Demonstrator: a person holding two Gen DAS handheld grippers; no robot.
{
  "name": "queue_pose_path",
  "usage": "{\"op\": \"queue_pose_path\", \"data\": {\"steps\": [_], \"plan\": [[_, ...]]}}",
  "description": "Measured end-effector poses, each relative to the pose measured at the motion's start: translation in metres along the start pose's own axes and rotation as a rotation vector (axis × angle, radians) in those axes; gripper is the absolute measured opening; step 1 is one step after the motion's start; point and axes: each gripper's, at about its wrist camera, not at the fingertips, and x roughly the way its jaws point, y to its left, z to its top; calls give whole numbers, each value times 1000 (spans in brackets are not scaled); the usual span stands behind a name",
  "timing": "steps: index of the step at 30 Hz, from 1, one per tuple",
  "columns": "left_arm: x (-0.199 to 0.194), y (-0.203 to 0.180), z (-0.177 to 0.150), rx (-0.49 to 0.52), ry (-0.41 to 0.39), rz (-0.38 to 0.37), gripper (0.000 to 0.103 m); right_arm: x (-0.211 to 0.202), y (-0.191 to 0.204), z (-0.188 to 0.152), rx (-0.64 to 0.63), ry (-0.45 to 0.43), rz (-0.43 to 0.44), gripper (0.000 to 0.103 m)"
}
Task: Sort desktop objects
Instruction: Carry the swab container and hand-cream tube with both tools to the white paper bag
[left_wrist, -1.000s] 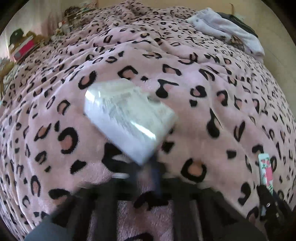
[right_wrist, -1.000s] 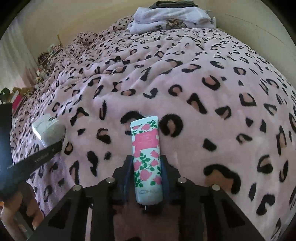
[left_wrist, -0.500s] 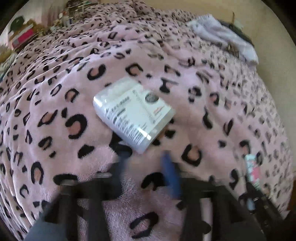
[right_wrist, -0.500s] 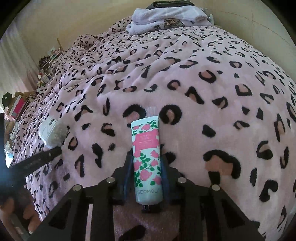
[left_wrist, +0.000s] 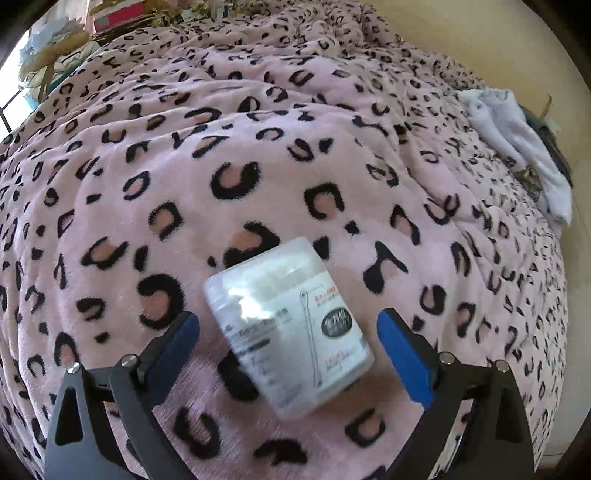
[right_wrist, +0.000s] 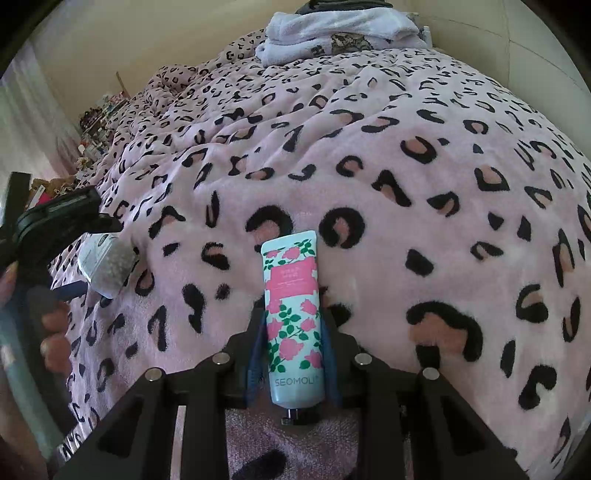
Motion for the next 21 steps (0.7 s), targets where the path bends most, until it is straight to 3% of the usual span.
{"op": "queue_pose_path", "data": {"steps": [9, 15, 21], "plan": [[-2, -2, -10, 25, -40, 8, 72, 10, 18, 4, 9, -8, -5, 29], [-16, -3, -25, 129, -89, 6, 69, 0, 20, -1, -3, -17, -24, 28], [-42, 7, -44, 219, -122, -13, 69, -15, 19, -12, 20, -24, 17, 28]]}}
